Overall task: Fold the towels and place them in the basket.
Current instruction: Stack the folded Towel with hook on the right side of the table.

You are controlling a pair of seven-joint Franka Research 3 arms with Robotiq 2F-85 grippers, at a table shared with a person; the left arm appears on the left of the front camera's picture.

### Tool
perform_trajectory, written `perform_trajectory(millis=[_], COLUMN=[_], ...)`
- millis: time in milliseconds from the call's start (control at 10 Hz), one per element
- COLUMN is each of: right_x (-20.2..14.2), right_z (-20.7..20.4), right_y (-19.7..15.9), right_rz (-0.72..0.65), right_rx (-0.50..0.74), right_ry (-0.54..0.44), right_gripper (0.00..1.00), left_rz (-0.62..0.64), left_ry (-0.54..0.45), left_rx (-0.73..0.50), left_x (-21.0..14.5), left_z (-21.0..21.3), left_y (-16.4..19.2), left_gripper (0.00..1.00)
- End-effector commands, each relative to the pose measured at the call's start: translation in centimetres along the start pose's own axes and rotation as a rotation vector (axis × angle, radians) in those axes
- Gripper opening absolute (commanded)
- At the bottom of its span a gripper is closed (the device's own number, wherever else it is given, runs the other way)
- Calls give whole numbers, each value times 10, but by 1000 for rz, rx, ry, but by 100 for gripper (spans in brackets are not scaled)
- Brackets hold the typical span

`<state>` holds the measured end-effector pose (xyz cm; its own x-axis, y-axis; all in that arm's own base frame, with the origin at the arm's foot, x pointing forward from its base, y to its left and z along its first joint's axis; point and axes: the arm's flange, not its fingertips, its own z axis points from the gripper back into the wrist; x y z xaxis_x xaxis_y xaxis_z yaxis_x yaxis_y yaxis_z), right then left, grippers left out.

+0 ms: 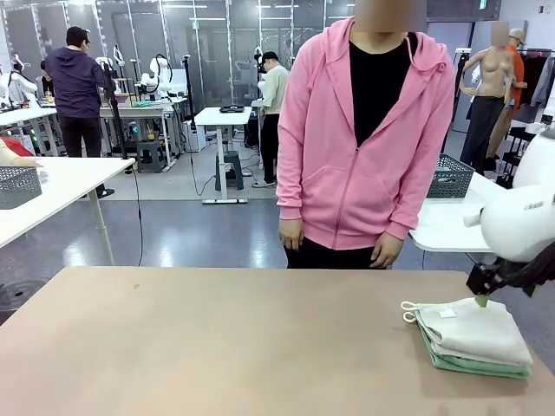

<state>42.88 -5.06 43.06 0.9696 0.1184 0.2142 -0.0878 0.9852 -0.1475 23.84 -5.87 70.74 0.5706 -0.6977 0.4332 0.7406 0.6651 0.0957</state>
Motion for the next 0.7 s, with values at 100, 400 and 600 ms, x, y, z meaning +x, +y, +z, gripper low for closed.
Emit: perform_trajectory(millis=[100, 400, 600], right_x=[-30, -59, -94], right_z=[134, 239, 293], right_y=[-29, -33, -21], right_rz=[77, 181, 320], right_rx=[77, 143, 226], right_ry=[-75, -156, -161], right_gripper=[100, 100, 100], left_rz=[-3, -3, -3], left_ry=[0, 0, 0], left_rx=[9, 9, 9], left_x=[-1, -1, -1], left_z=[0, 0, 0], left_y=[0, 0, 0], left_gripper=[100, 100, 100])
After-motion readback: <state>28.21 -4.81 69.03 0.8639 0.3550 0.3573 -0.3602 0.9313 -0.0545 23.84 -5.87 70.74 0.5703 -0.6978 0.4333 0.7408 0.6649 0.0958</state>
